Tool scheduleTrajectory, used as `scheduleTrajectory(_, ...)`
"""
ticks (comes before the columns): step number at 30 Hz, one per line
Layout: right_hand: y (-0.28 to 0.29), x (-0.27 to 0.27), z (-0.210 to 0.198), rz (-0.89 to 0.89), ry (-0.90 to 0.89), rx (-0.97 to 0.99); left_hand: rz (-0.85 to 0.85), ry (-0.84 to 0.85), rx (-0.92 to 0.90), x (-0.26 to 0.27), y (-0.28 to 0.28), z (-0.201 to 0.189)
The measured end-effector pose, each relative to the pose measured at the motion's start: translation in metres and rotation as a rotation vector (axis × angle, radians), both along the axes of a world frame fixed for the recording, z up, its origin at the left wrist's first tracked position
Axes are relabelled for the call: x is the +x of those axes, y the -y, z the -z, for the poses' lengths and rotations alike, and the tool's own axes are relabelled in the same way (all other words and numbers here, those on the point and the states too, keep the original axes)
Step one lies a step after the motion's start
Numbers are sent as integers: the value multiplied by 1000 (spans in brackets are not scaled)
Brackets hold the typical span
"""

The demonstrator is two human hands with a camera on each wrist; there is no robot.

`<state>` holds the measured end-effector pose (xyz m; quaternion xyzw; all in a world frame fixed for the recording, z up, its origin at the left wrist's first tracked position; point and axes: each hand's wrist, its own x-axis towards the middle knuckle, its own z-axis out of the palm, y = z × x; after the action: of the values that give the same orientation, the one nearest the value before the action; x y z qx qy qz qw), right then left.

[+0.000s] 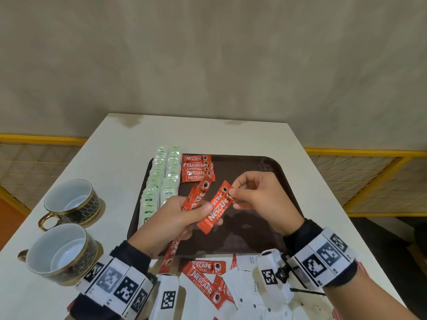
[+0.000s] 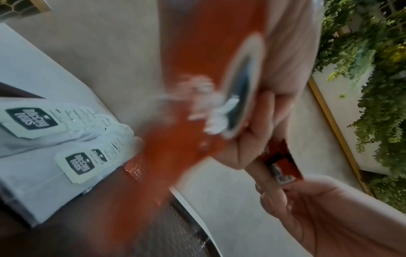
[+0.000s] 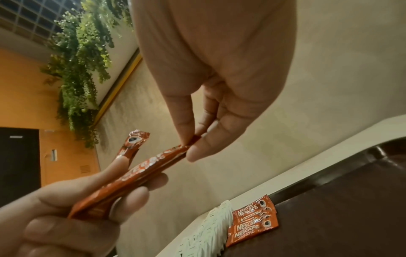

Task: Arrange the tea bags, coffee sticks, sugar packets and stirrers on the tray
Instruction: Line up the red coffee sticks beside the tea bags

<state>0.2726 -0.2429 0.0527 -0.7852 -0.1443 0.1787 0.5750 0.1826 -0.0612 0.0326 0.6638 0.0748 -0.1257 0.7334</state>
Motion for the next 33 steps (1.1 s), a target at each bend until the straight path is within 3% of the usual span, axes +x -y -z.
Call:
scheduleTrajectory(6, 0, 2, 6, 0, 16, -45, -3, -36, 142, 2, 1, 4)
scheduleTrajectory(15, -1, 5, 12, 7, 41, -68, -47, -75, 207, 1, 5, 10)
scheduleTrajectory(18, -1, 7, 8, -15, -25, -45, -82, -101, 231, 2, 4, 13)
scheduleTrajectory(24, -1, 21, -1, -234, -162, -90, -104, -91, 304, 2, 1, 22)
scheduleTrajectory(30, -7, 41, -3, -309, -279, -117, -48, -115, 361, 2, -9, 25)
scheduleTrajectory(33, -15, 54, 0, -284, -316, -112, -154, -97, 411, 2, -22, 22)
